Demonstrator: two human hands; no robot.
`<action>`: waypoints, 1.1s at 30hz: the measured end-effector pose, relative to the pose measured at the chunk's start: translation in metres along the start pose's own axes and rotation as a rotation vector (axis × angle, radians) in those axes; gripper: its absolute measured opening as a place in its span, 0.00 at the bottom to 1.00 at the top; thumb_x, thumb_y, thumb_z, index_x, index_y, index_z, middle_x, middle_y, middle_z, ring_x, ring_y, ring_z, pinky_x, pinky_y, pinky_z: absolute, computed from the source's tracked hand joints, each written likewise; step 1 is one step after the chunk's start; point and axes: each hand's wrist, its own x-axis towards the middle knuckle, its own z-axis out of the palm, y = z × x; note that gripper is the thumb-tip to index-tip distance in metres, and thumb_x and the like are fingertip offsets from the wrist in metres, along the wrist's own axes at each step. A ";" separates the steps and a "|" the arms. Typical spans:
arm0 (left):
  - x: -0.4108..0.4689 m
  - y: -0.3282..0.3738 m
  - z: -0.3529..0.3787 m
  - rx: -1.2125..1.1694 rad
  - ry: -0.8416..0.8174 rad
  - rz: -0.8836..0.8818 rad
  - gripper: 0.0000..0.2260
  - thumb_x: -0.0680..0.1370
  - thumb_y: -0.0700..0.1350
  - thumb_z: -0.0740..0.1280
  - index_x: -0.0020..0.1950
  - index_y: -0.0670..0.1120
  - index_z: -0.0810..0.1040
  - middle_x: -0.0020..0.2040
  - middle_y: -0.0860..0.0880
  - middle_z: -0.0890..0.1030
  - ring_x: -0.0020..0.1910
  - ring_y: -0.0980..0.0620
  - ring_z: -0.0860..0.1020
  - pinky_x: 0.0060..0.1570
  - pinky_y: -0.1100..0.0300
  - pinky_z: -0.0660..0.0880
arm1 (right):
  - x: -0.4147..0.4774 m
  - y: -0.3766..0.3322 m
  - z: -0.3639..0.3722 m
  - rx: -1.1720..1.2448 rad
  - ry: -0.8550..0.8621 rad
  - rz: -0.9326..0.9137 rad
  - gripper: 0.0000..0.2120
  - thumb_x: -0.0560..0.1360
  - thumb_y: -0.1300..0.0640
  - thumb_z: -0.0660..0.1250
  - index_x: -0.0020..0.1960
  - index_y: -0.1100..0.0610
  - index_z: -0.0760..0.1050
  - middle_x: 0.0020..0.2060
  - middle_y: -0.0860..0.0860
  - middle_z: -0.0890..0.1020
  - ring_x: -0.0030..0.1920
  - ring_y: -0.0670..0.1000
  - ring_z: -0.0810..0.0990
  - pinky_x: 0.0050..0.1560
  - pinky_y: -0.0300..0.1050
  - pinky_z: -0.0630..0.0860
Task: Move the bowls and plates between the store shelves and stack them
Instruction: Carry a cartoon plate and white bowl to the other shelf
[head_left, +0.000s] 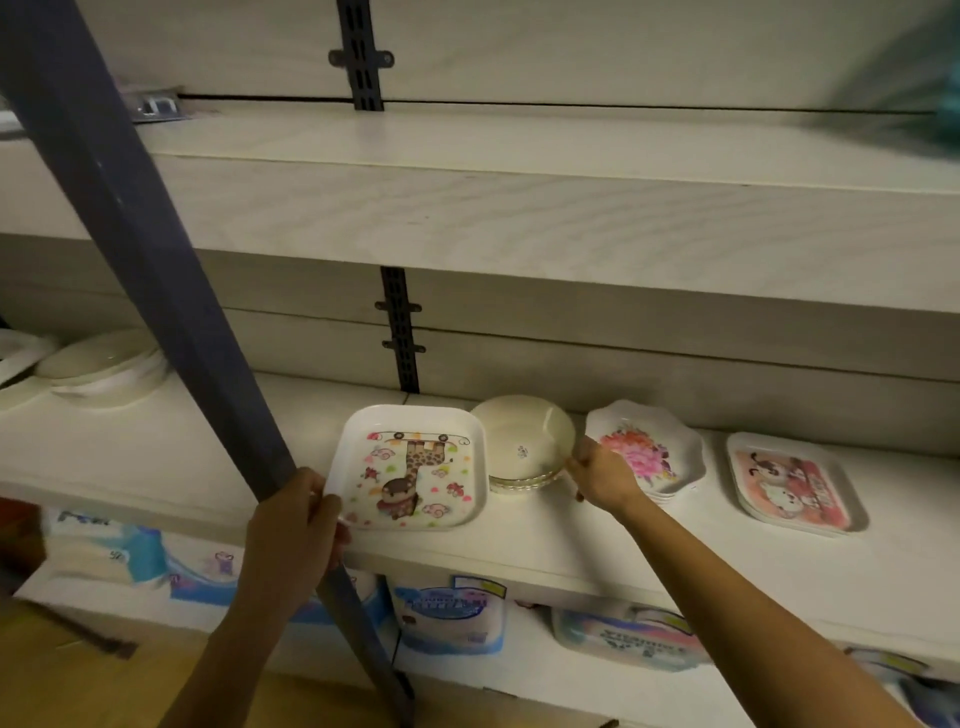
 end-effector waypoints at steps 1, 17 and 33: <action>0.001 0.000 0.001 -0.012 -0.006 0.002 0.12 0.78 0.37 0.59 0.36 0.49 0.68 0.29 0.42 0.78 0.26 0.44 0.77 0.27 0.59 0.72 | -0.006 0.000 -0.004 -0.021 0.009 -0.018 0.13 0.80 0.54 0.55 0.59 0.61 0.71 0.45 0.59 0.83 0.31 0.51 0.80 0.36 0.42 0.75; 0.011 0.042 0.080 -0.077 -0.264 0.202 0.04 0.78 0.36 0.58 0.45 0.38 0.72 0.32 0.40 0.80 0.28 0.46 0.77 0.26 0.61 0.73 | -0.152 0.061 -0.078 -0.305 0.165 0.033 0.14 0.78 0.49 0.59 0.62 0.49 0.74 0.58 0.48 0.78 0.54 0.50 0.79 0.54 0.49 0.77; -0.040 0.152 0.246 -0.128 -0.323 0.144 0.04 0.77 0.35 0.58 0.46 0.36 0.71 0.30 0.41 0.78 0.24 0.48 0.74 0.20 0.64 0.72 | -0.179 0.207 -0.193 -0.447 0.138 0.065 0.15 0.79 0.47 0.56 0.63 0.45 0.71 0.60 0.44 0.76 0.58 0.47 0.76 0.52 0.43 0.75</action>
